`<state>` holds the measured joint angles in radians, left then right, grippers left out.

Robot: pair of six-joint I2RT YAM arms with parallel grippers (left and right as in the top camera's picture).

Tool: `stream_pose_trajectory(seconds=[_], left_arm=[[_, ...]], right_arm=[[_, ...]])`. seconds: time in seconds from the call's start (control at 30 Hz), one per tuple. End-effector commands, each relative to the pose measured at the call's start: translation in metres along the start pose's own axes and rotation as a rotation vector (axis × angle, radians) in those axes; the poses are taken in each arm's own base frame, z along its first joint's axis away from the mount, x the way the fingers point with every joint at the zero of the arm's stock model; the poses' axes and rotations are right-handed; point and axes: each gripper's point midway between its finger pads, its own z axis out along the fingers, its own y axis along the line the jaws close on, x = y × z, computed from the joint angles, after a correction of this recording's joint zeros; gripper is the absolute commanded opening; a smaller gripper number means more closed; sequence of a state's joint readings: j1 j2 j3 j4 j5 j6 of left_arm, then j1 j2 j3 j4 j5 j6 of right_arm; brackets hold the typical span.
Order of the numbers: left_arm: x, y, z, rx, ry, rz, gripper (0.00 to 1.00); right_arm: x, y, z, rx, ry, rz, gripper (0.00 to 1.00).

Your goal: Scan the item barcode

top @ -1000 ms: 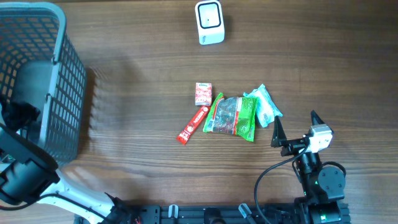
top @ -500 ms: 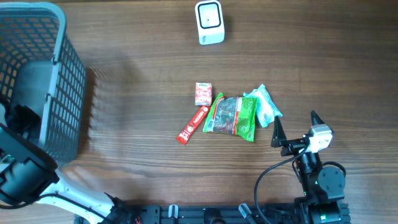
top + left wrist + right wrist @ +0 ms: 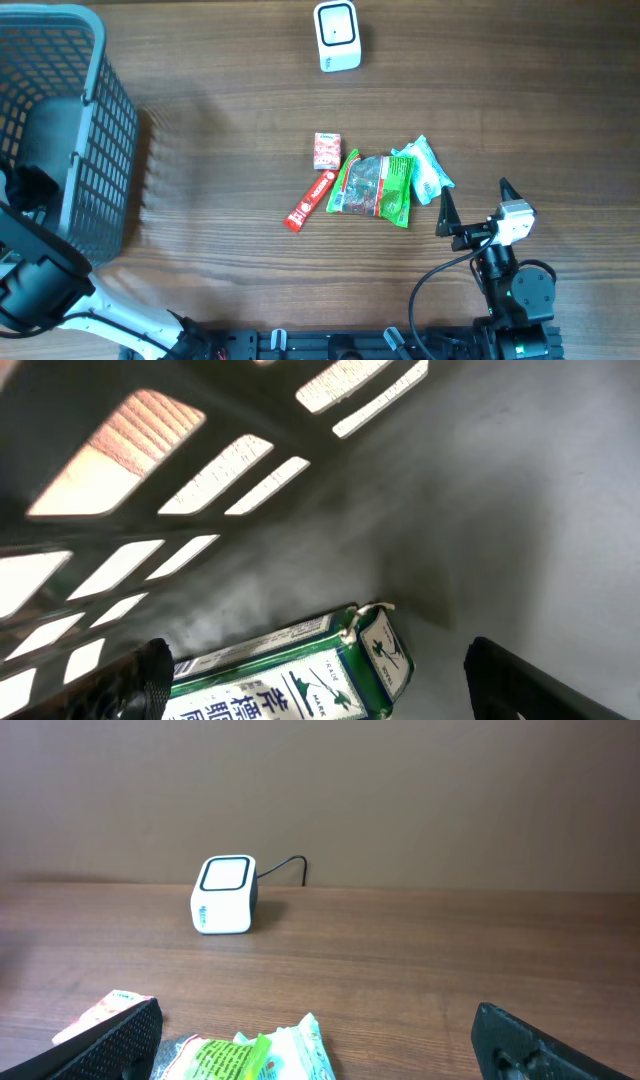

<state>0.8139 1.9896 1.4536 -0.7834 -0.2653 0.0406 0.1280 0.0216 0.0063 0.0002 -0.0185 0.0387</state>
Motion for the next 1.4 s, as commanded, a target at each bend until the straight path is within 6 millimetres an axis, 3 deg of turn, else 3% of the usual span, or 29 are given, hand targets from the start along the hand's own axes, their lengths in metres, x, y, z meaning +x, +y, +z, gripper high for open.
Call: stream_pose_trajectory(seconds=[0.0,0.03,0.1,0.27,0.33,0.43,0.47,0.5,0.63,0.73,0.77,0.83,0.93,1.0,1.07,1.13,1.2,1.3,1.37], left_arm=[[0.017,0.003,0.005,-0.004,0.043,-0.038,0.86],[0.023,-0.001,0.005,0.017,0.064,-0.041,0.76],[0.033,-0.015,0.003,0.099,0.107,-0.035,0.66],[0.037,-0.039,-0.003,0.19,0.129,-0.077,0.67],[0.038,-0.04,-0.004,0.19,0.133,-0.075,0.52],[0.034,-0.04,-0.005,0.191,0.119,-0.097,0.4],[0.027,-0.039,-0.009,0.191,0.103,-0.128,0.28],[0.008,-0.037,-0.025,0.2,0.061,-0.197,0.22],[-0.029,-0.031,-0.079,0.232,-0.072,-0.219,0.2],[-0.058,-0.026,-0.152,0.28,-0.253,-0.267,0.18],[-0.063,-0.029,-0.19,0.33,-0.332,-0.296,0.19],[-0.058,-0.041,-0.249,0.422,-0.436,-0.311,0.19],[-0.026,-0.073,-0.328,0.541,-0.557,-0.213,0.19],[0.014,-0.102,-0.368,0.625,-0.579,-0.097,0.2],[0.057,-0.132,-0.384,0.68,-0.528,0.039,0.21],[0.114,-0.171,-0.379,0.693,-0.394,0.234,0.22],[0.152,-0.197,-0.364,0.673,-0.294,0.368,0.22],[0.213,-0.241,-0.319,0.604,-0.142,0.569,0.22],[0.243,-0.263,-0.284,0.555,-0.073,0.634,0.22]], right_arm=[[-0.002,0.0,0.0,0.0,-0.008,-0.013,1.0],[-0.002,0.0,0.0,0.0,-0.008,-0.013,1.0],[-0.002,0.0,0.0,0.0,-0.008,-0.013,1.0],[-0.002,0.0,0.0,0.0,-0.008,-0.013,1.0],[-0.002,0.0,0.0,0.0,-0.008,-0.013,1.0],[-0.002,0.0,0.0,0.0,-0.008,-0.013,1.0],[-0.002,0.0,0.0,0.0,-0.008,-0.013,1.0],[-0.002,0.0,0.0,0.0,-0.008,-0.013,1.0],[-0.002,0.0,0.0,0.0,-0.008,-0.013,1.0],[-0.002,0.0,0.0,0.0,-0.008,-0.013,1.0],[-0.002,0.0,0.0,0.0,-0.008,-0.013,1.0],[-0.002,0.0,0.0,0.0,-0.008,-0.013,1.0],[-0.002,0.0,0.0,0.0,-0.008,-0.013,1.0],[-0.002,0.0,0.0,0.0,-0.008,-0.013,1.0],[-0.002,0.0,0.0,0.0,-0.008,-0.013,1.0],[-0.002,0.0,0.0,0.0,-0.008,-0.013,1.0],[-0.002,0.0,0.0,0.0,-0.008,-0.013,1.0],[-0.002,0.0,0.0,0.0,-0.008,-0.013,1.0],[-0.002,0.0,0.0,0.0,-0.008,-0.013,1.0]])
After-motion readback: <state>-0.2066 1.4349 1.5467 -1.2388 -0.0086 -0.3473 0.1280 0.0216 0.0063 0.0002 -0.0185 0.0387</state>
